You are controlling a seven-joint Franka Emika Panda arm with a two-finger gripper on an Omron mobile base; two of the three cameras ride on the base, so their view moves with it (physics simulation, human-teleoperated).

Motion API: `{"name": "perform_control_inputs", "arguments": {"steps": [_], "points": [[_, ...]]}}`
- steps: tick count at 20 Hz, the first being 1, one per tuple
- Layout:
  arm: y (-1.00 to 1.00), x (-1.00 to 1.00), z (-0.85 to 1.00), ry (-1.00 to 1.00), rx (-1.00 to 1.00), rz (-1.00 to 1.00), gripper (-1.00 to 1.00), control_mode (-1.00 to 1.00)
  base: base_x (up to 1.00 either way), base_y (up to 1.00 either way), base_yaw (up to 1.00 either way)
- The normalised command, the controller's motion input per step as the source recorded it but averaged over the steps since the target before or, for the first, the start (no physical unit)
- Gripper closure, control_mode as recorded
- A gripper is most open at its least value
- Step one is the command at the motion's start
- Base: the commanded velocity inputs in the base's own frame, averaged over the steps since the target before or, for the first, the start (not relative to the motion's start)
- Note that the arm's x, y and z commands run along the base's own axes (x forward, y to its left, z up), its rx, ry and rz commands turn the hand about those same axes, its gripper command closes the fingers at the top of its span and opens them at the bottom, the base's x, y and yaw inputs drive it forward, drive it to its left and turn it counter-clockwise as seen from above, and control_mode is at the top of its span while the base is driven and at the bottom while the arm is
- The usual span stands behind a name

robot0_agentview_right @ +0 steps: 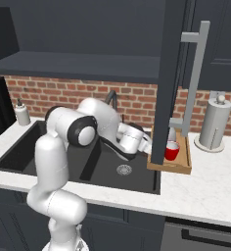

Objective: Pick the kettle from the counter and place it on the tray. Then pick the mug from the cabinet and place it on the tray. Then close the cabinet doors.

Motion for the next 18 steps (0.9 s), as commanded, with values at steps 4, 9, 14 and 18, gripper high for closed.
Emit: {"name": "perform_control_inputs", "arguments": {"steps": [4, 9, 14, 18], "points": [[0.11, -0.05, 0.03, 0.0, -0.01, 0.0, -1.0, -1.0, 0.0, 0.0, 0.0], [0.04, -0.17, 0.15, 0.0, 0.0, 0.0, -1.0, -1.0, 0.0, 0.0, 0.0], [0.07, -0.31, 0.22, 0.0, 0.0, 0.0, -1.0, -1.0, 0.0, 0.0, 0.0], [0.05, -0.45, 0.3, 0.0, 0.0, 0.0, -1.0, -1.0, 0.0, 0.0, 0.0]]}}
